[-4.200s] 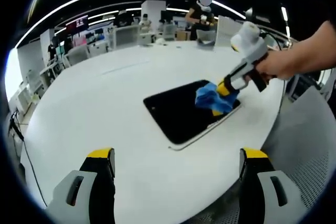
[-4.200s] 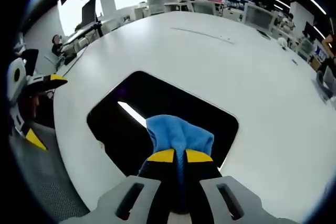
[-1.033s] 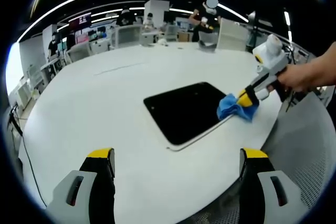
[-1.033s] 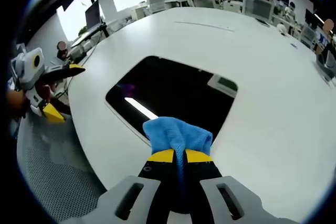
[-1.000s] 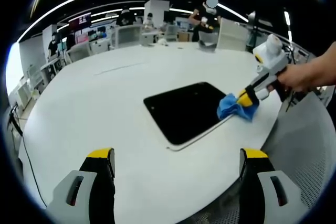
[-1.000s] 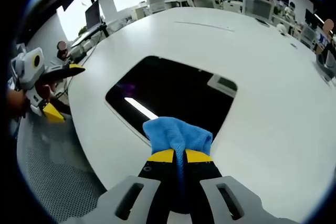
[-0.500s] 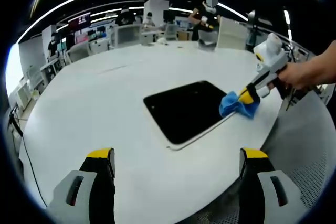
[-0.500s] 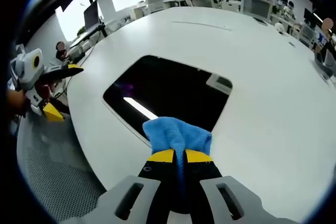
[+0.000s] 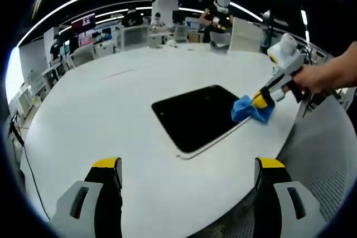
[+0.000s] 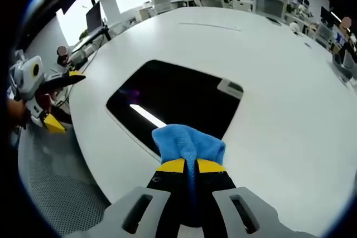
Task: Wipe the mirror surface with the cleaning cloth until all visible marks leave the cleaned area.
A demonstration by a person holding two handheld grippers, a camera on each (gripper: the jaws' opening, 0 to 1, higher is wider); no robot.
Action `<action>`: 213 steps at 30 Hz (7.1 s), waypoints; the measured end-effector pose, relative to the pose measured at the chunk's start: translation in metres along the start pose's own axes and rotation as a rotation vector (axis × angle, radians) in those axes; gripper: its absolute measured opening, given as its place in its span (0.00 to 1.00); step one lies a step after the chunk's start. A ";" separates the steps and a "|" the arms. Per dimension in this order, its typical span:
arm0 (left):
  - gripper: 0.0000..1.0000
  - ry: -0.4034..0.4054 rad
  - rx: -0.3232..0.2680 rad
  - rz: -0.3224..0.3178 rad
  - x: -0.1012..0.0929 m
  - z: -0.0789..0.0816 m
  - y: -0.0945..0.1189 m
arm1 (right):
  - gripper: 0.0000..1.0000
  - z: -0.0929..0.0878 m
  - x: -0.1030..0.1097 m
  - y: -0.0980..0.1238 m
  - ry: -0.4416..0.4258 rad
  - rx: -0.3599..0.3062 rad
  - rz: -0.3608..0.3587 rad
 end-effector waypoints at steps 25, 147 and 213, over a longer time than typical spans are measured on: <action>0.99 0.002 -0.003 -0.001 0.000 0.000 0.000 | 0.01 0.011 -0.010 -0.005 -0.003 0.006 -0.018; 0.99 0.026 0.024 -0.011 0.001 -0.006 -0.001 | 0.01 0.101 -0.074 -0.050 -0.046 0.001 -0.012; 0.99 0.017 0.036 0.002 0.004 -0.010 0.000 | 0.01 0.083 -0.146 0.015 -0.122 -0.034 -0.100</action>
Point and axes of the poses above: the point that each gripper's makers call its tool centre point, and the gripper's own axes: y roughly backward along the fingers, x roughly to its left, z roughly out of its top, the point moved 2 cm from there along y, roughly backward along the fingers, and after that the axes turned 1 degree about x, right-handed, at the moved point
